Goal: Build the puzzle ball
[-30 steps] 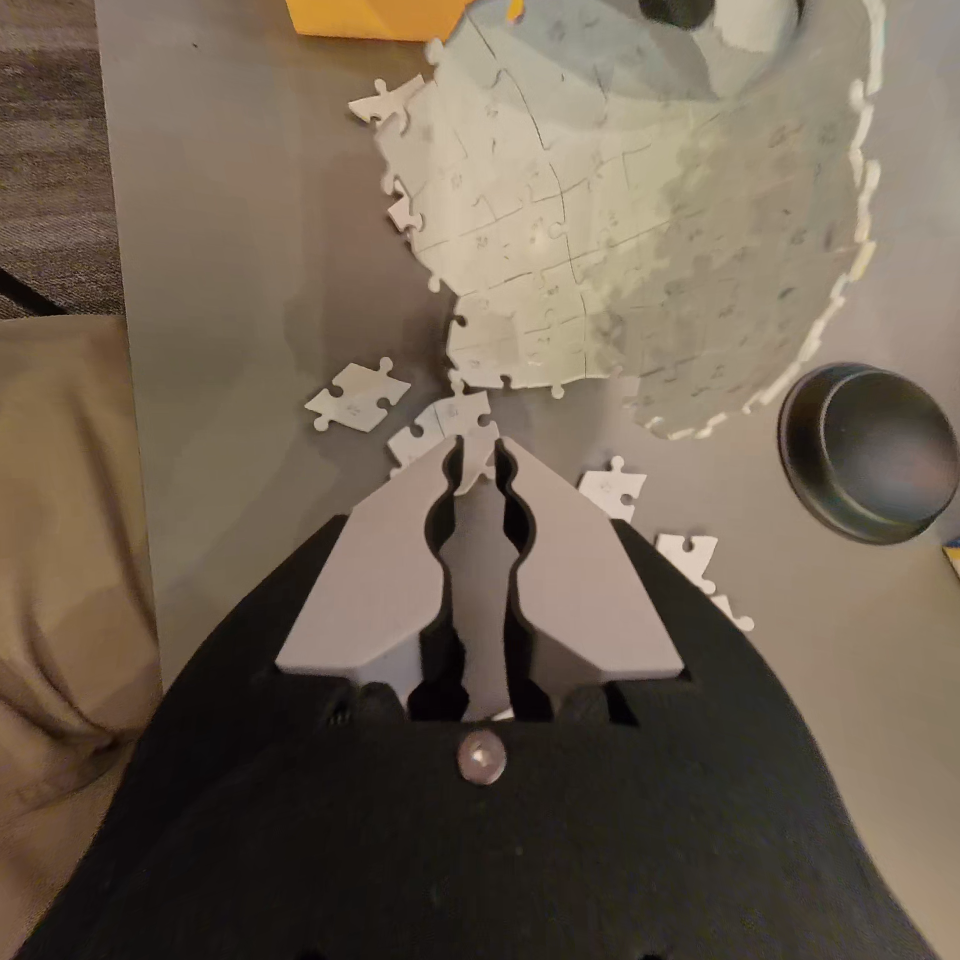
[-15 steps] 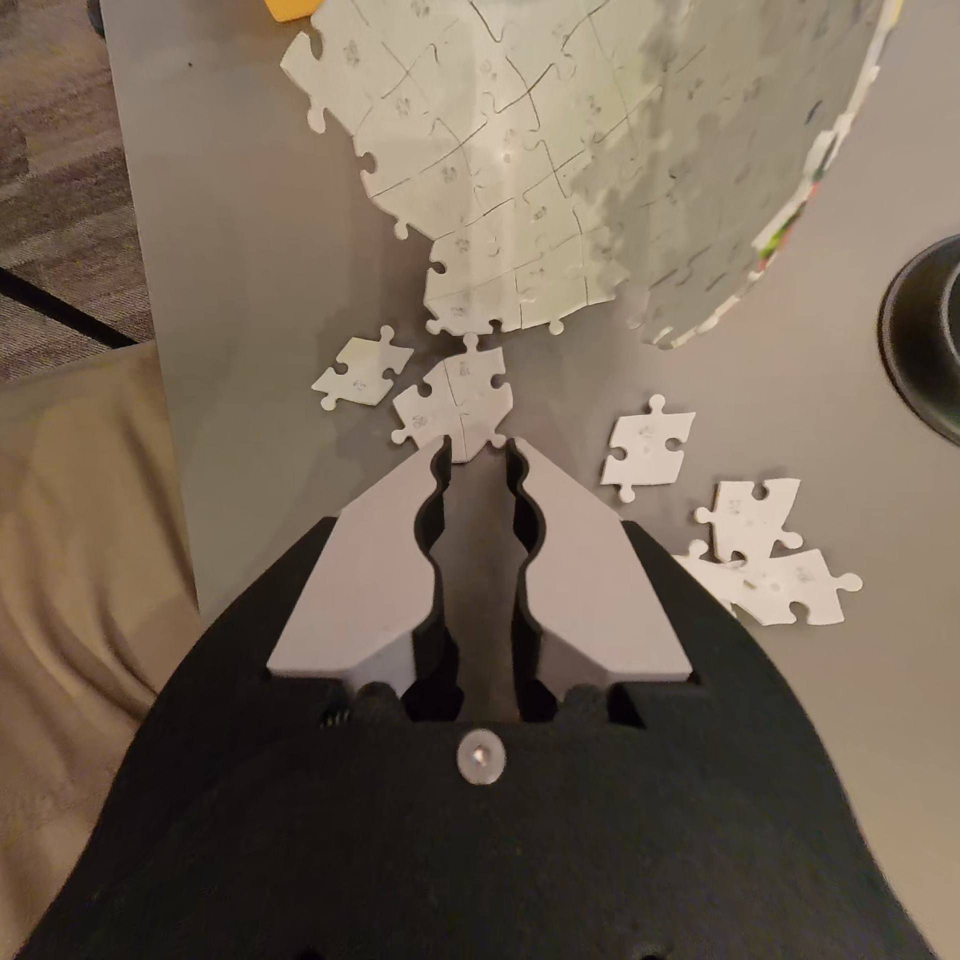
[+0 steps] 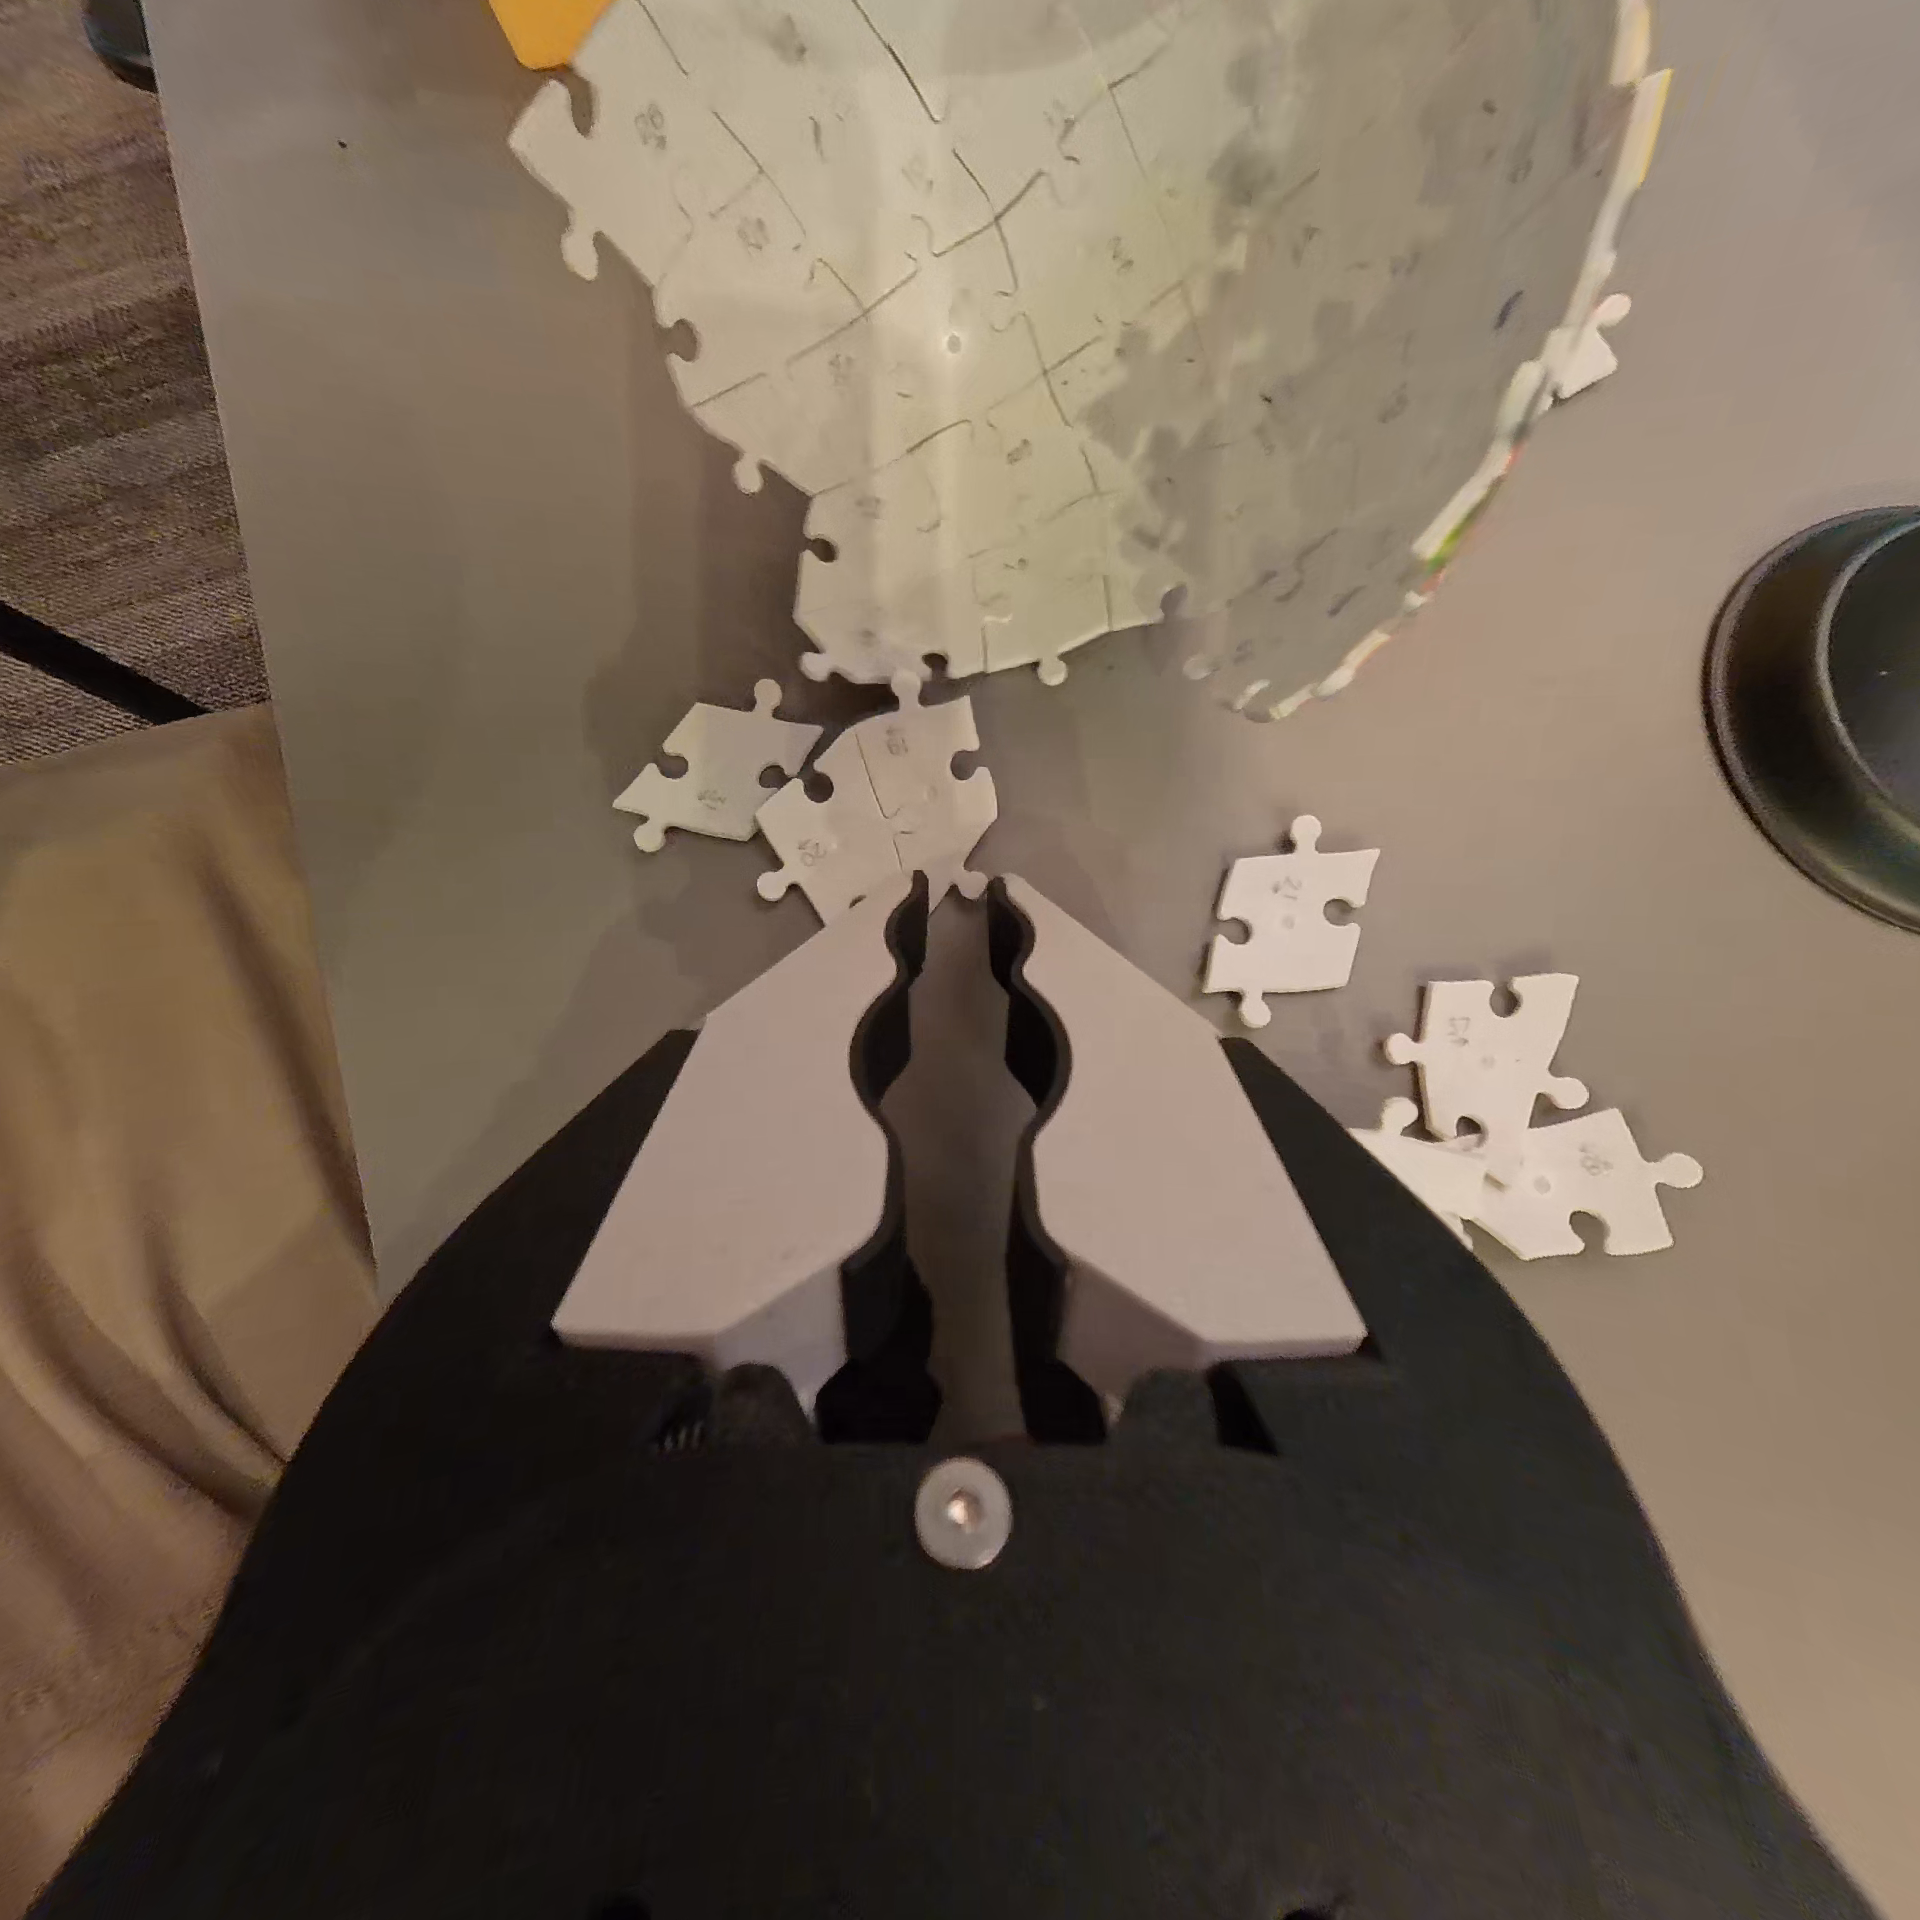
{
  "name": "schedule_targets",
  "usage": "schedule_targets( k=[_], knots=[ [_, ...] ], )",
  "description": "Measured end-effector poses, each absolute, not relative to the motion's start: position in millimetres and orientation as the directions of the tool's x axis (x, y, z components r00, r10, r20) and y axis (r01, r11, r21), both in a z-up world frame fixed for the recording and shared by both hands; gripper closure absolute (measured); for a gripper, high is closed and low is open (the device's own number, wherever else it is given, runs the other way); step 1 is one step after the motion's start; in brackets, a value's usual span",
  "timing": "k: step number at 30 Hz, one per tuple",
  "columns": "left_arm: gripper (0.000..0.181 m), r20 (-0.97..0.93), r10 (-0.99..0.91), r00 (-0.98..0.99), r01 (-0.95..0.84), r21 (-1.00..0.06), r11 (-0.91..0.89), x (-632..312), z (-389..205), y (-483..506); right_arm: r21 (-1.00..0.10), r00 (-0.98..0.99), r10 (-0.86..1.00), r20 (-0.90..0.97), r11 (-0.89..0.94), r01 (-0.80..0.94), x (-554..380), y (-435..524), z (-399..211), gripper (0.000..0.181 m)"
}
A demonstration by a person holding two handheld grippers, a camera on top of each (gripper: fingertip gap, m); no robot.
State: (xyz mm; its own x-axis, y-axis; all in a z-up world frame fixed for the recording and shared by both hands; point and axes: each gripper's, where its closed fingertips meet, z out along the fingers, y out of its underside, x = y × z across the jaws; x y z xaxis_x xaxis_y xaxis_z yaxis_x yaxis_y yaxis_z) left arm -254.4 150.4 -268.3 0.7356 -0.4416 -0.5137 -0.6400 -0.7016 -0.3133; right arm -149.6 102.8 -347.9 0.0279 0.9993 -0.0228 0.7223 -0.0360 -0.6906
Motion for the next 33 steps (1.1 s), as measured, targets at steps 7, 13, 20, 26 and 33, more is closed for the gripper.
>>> schedule_targets(
  k=[7, 13, 20, 26, 33],
  knots=[
    [0.178, -0.509, -0.434, 0.743, -0.624, -0.294, -0.724, -261, -269, 135, -0.697, 0.029, 1.000, -0.004, -0.024, 0.716, -150, 101, -343, 0.171],
    [0.178, -0.505, -0.432, 0.747, -0.617, -0.287, -0.733, -255, -272, 127, -0.694, -0.006, 1.000, 0.017, 0.016, 0.720, -147, 92, -340, 0.171],
    [0.178, -0.511, -0.434, 0.742, -0.620, -0.275, -0.735, -249, -272, 120, -0.678, -0.047, 0.999, 0.011, 0.042, 0.734, -148, 79, -347, 0.171],
    [0.178, -0.521, -0.438, 0.733, -0.626, -0.262, -0.735, -245, -273, 117, -0.683, -0.044, 0.999, 0.021, 0.047, 0.729, -149, 79, -348, 0.173],
    [0.178, -0.538, -0.449, 0.714, -0.639, -0.237, -0.732, -243, -272, 117, -0.680, -0.052, 0.998, 0.037, 0.063, 0.730, -150, 79, -349, 0.173]
  ],
)
